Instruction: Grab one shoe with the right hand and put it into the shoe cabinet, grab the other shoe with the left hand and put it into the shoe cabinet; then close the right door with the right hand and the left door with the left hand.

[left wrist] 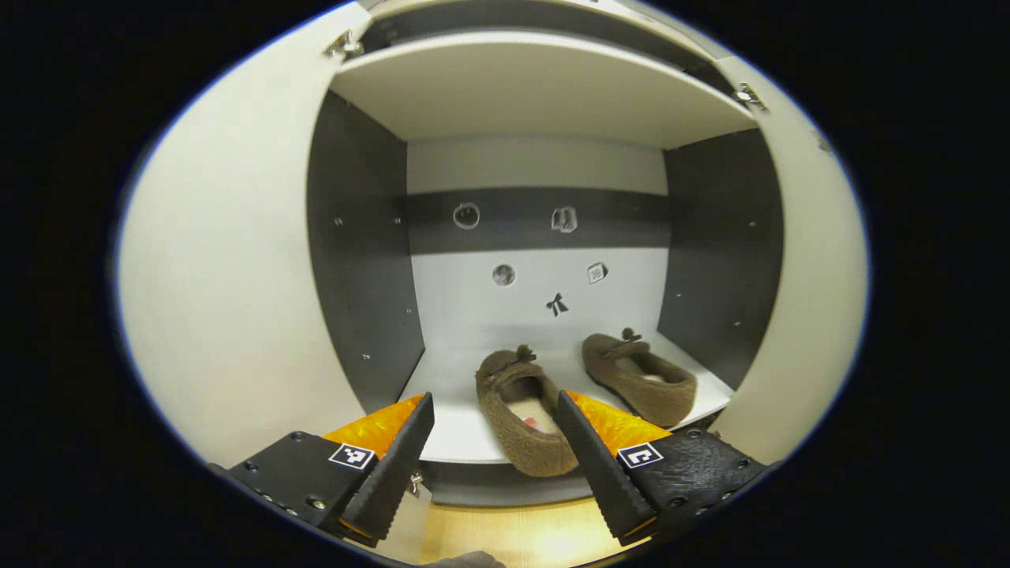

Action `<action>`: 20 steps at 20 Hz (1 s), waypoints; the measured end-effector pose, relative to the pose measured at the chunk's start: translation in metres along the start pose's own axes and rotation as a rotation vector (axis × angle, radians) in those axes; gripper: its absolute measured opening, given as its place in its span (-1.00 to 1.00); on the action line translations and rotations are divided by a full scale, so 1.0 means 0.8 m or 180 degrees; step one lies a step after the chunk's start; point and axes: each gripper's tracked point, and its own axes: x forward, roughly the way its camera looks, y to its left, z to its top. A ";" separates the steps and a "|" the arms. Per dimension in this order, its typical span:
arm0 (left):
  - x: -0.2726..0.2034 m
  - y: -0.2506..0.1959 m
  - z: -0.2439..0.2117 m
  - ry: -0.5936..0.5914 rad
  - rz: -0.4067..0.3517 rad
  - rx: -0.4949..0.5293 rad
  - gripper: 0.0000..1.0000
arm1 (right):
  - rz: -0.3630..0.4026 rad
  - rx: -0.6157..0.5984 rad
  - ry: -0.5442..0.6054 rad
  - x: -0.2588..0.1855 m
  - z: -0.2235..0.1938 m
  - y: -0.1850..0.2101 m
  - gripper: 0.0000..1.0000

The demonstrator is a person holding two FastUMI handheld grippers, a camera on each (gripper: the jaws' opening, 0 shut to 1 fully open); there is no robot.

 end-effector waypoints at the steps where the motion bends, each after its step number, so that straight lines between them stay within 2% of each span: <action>1: -0.026 -0.006 0.006 -0.0085 -0.0041 0.0020 1.00 | -0.0022 0.0013 -0.0015 -0.001 0.002 -0.001 0.99; 2: -0.050 -0.011 0.009 -0.0150 -0.0076 0.0037 0.92 | -0.0037 0.0030 -0.0028 -0.004 0.002 -0.001 0.99; 6: -0.151 -0.018 0.018 -0.0422 -0.0066 0.0055 0.94 | -0.0106 0.0060 -0.0074 -0.017 0.001 -0.005 0.99; 9: -0.202 -0.024 0.006 -0.0595 -0.0041 0.0106 0.93 | -0.0140 0.0079 -0.0111 -0.028 0.001 -0.005 0.99; 14: -0.281 -0.025 -0.037 -0.0602 -0.0079 0.0207 0.93 | -0.0194 0.0153 -0.0116 -0.038 -0.005 -0.002 0.99; 17: -0.322 -0.016 -0.070 -0.0641 0.0044 0.0169 0.94 | -0.0254 0.0110 -0.0059 -0.039 -0.013 -0.004 0.99; 20: -0.347 -0.018 -0.099 -0.0551 0.0061 0.0093 0.93 | -0.0265 0.0086 0.0009 -0.037 -0.017 -0.005 0.99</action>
